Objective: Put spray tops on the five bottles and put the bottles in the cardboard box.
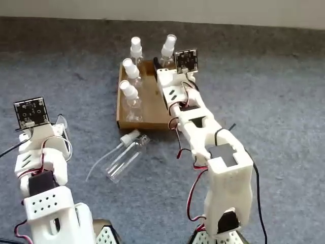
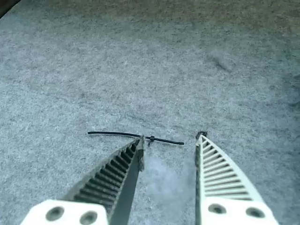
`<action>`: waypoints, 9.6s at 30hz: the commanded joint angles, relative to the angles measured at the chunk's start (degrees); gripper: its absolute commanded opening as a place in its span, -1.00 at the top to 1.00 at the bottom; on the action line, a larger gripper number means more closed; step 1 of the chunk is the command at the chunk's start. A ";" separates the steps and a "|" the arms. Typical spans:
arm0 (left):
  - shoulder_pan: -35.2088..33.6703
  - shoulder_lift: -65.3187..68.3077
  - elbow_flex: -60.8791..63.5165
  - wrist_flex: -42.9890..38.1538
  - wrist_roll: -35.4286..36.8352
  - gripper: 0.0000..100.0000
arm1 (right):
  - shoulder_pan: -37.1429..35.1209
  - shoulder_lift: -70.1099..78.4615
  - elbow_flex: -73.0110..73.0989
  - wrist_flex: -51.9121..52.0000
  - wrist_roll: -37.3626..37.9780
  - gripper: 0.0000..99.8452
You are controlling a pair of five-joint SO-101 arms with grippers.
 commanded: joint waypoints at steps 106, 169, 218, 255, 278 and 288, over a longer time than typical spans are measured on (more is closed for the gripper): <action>10.33 31.34 -51.74 58.02 -25.85 0.54 | 6.90 -10.15 -90.15 129.45 4.04 0.93; -23.96 53.76 -64.22 32.35 -31.03 0.39 | -31.08 -28.26 4.79 87.69 -40.09 0.42; -8.48 53.67 -70.99 55.91 -29.27 0.39 | 40.92 -35.03 20.00 81.10 32.26 0.40; 8.92 35.03 -44.26 46.33 -16.62 0.39 | 41.63 -12.35 -13.49 105.01 29.45 0.36; 8.92 35.03 -44.26 46.51 -16.62 0.39 | 41.01 -16.04 -6.02 98.51 30.42 0.43; 8.92 34.95 -44.26 46.33 -16.62 0.39 | 41.10 -15.96 -5.76 98.59 29.27 0.46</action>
